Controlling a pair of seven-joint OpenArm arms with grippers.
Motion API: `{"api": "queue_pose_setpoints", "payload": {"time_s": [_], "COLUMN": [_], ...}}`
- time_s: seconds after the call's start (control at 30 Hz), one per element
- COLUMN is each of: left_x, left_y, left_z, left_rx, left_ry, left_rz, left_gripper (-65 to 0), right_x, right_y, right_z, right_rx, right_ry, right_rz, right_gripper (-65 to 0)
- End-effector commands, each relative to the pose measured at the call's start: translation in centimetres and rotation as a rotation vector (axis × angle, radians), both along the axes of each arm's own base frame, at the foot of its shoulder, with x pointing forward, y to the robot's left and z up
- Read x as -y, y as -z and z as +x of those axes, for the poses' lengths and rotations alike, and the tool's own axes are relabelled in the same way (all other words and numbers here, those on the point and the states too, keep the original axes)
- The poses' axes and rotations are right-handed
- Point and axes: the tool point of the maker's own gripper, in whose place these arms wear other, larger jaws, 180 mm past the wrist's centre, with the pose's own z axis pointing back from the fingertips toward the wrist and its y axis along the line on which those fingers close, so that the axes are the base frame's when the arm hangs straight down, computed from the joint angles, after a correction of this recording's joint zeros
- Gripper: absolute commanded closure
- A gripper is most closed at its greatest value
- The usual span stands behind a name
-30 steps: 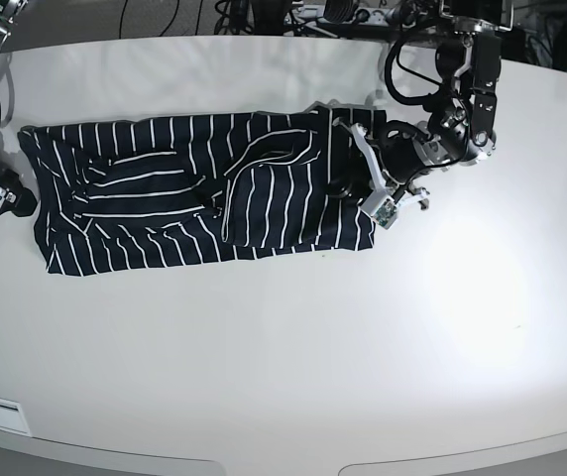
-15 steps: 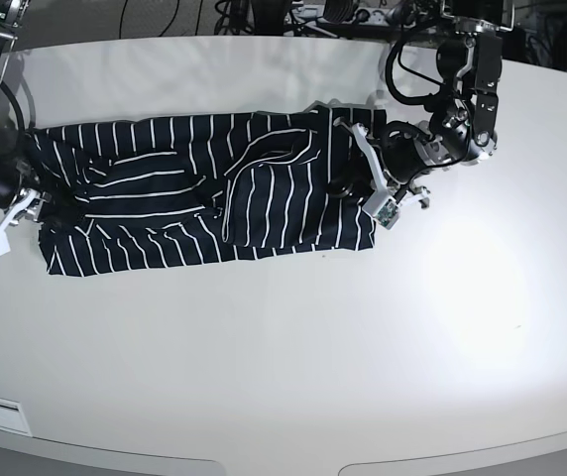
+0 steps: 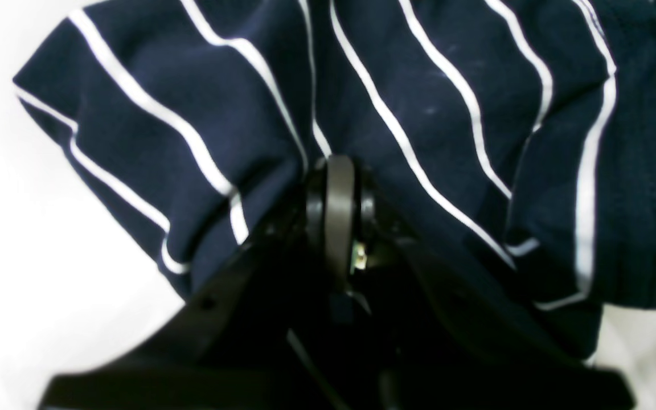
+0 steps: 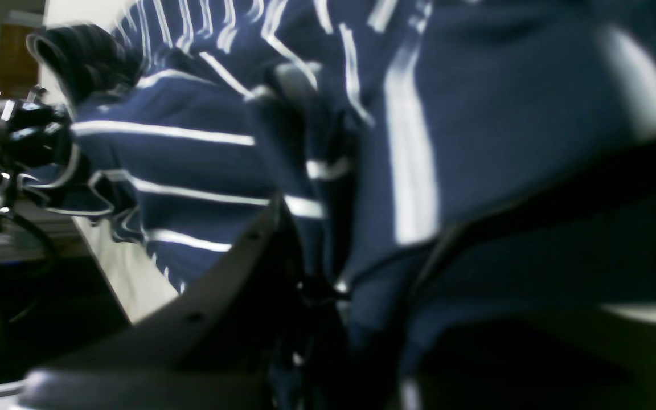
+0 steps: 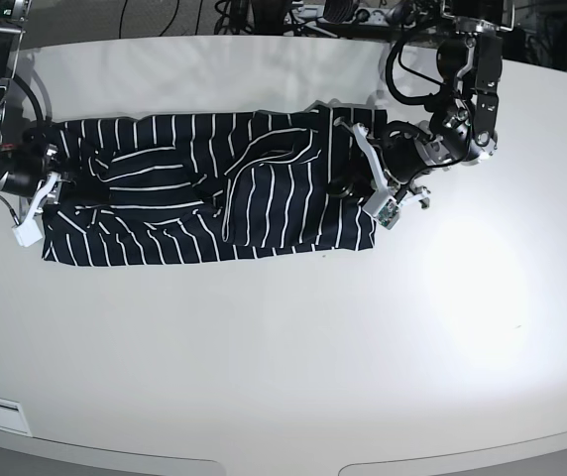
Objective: Fold the T-shirt properly
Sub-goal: 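Fold the strip end further toward the right gripper with the left gripper, then push the folded bundle toward the left gripper with the right gripper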
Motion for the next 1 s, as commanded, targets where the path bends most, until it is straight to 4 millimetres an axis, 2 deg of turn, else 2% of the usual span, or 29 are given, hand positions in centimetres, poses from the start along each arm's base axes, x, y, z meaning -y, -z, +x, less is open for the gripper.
{"api": "queue_pose_setpoints", "payload": {"time_s": [0.0, 0.13, 0.27, 0.37, 0.43, 0.5, 0.6, 0.67, 0.8, 0.9, 0.97], "left_x": [-0.7, 1.2, 2.1, 1.8, 1.0, 0.0, -1.6, -2.3, -2.4, -2.2, -2.0], "left_y": [0.6, -2.4, -5.8, -8.0, -9.0, -9.3, -8.7, -8.2, -6.6, -5.8, -5.6], "left_z": [-0.3, 1.0, 2.8, 4.2, 5.2, 5.7, 6.0, 5.7, 4.0, 2.8, 2.3], "left_rx": [-0.019, 0.04, 0.066, 0.091, 0.12, 0.135, 0.134, 0.122, 0.068, 0.033, 0.017], "left_ry": [0.03, 0.094, 0.109, 0.105, 0.084, 0.052, 0.005, -0.019, -0.031, -0.032, -0.031], "left_rz": [0.063, -0.061, -0.19, -0.244, -0.244, -0.243, -0.209, -0.202, -0.209, -0.232, -0.251], "left_gripper": [0.0, 0.0, -1.0, -13.0, -17.6, -17.8, -17.8, -17.8, -17.8, -17.8, -17.8], "right_x": [1.1, 2.0, 4.0, 5.6, 6.6, 8.2, 10.8, 11.4, 10.5, 8.0, 6.1], "right_y": [0.5, 0.4, 0.8, 0.5, -0.4, -1.8, -4.5, -6.7, -10.4, -12.3, -13.1], "right_z": [-0.7, 0.5, 1.5, 2.5, 3.6, 4.9, 6.9, 8.1, 9.8, 10.3, 10.3], "right_rx": [-0.04, -0.027, -0.041, -0.039, 0.0, 0.056, 0.132, 0.195, 0.288, 0.336, 0.374], "right_ry": [-0.042, -0.054, -0.081, -0.082, -0.068, -0.044, 0.024, 0.077, 0.179, 0.202, 0.156], "right_rz": [-0.072, -0.149, -0.302, -0.405, -0.47, -0.575, -0.762, -0.838, -0.858, -0.754, -0.697], "right_gripper": [0.0, 0.0, 0.0, 0.0, 0.0, 0.0, 0.0, 0.0, 0.0, 0.0, 0.0]}}
